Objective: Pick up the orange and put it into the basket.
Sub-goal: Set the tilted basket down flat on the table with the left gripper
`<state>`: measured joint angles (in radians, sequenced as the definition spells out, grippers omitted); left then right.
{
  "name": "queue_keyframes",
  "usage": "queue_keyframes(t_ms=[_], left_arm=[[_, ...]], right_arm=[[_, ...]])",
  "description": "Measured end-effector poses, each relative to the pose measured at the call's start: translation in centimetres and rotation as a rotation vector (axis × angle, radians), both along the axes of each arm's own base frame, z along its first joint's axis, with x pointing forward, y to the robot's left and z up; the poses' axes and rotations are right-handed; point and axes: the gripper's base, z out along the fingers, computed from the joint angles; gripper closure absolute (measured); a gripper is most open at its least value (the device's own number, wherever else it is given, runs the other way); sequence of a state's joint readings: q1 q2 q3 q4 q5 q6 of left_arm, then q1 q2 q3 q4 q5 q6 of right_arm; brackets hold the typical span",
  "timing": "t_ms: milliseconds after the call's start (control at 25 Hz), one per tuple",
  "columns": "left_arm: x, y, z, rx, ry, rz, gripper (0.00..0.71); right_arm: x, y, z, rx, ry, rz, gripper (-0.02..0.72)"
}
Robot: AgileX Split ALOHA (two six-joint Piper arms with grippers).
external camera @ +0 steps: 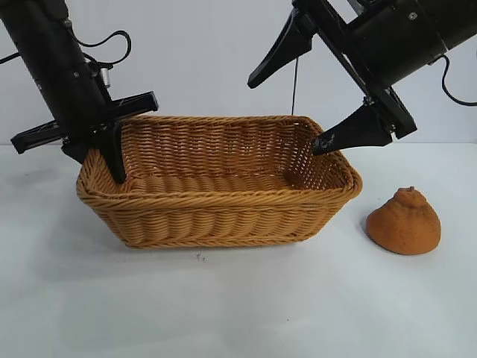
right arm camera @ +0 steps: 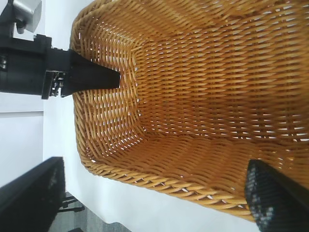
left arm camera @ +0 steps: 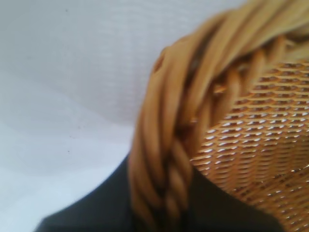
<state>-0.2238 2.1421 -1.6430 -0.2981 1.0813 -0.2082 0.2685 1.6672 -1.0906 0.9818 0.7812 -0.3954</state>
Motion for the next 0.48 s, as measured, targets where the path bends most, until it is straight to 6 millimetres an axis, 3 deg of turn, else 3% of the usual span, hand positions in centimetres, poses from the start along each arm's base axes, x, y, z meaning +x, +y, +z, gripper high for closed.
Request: queue_keyframes(t_ms=[480], left_arm=[[0.6,-0.2,-3.9,-0.005,0.044,-0.056,0.625]], right_arm=[[0.0,0.0,0.0,0.0,0.0,0.0,0.01]])
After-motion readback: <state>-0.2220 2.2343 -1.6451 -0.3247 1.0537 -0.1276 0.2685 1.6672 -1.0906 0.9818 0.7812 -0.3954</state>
